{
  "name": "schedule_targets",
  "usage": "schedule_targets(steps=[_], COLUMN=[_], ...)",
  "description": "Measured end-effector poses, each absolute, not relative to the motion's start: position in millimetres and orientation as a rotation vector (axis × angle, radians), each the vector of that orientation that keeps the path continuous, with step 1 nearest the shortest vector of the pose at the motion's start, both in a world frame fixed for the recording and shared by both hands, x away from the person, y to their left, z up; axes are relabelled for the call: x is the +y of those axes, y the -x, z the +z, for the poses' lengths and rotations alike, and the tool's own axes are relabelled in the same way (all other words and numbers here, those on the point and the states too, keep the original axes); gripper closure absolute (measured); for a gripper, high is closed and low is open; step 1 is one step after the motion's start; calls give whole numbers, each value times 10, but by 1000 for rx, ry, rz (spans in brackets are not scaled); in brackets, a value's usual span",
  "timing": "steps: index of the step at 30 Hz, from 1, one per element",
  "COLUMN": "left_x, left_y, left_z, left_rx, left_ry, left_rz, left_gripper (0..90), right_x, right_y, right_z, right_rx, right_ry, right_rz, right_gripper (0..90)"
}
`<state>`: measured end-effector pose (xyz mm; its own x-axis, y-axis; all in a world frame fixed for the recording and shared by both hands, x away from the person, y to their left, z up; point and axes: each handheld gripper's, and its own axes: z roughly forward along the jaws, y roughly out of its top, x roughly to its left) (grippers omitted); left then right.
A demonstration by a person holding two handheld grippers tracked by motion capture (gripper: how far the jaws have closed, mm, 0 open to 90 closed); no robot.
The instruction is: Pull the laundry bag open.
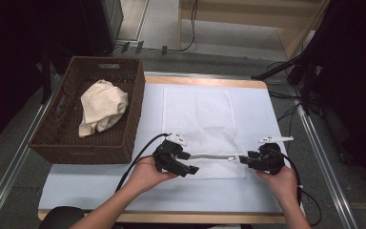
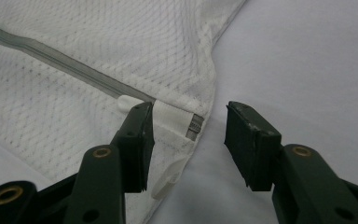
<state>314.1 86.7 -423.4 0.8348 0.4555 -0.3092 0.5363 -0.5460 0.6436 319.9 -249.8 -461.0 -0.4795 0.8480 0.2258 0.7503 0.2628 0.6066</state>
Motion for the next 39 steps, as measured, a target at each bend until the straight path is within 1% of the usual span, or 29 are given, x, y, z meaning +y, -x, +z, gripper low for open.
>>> schedule_targets(steps=[4,7,9,17,22,23,24,26,30,31,35,39], left_x=[846,825,812,767,736,728,722,696,643,639,633,627], left_y=[-3186,-3201,-3210,-3238,-3258,-3262,-3265,-3286,-3317,-3323,-3334,-3309], left_z=[-4246,-4256,-4258,-4263,-4274,-4280,-4281,-4279,-4280,-4282,-4300,-4315], left_rx=[727,724,721,721,715,709,706,701,691,686,692,656], left_ry=[-2243,-2247,-2251,-2236,-2242,-2242,-2246,-2244,-2242,-2249,-2254,-2249], left_rz=[-147,-140,-134,-133,-145,-150,-147,-144,-142,-137,-153,-136], left_gripper=[360,363,365,366,372,374,374,370,368,368,372,403], right_x=[-2468,-2418,-2361,-2243,-2205,-2200,-2200,-2200,-2227,-2233,-2247,-2234], right_y=[-3225,-3244,-3255,-3230,-3228,-3232,-3232,-3246,-3285,-3289,-3311,-3312], right_z=[-4648,-4676,-4681,-4678,-4671,-4672,-4672,-4680,-4677,-4672,-4646,-4618], right_rx=[2385,2387,2380,2379,2382,2390,2390,2402,2416,2423,2438,2455], right_ry=[-1519,-1535,-1501,-1464,-1467,-1473,-1473,-1463,-1518,-1530,-1557,-1552], right_rz=[993,969,950,896,888,902,902,923,961,964,966,959], right_gripper=[546,538,564,616,691,735,735,770,807,830,844,844])
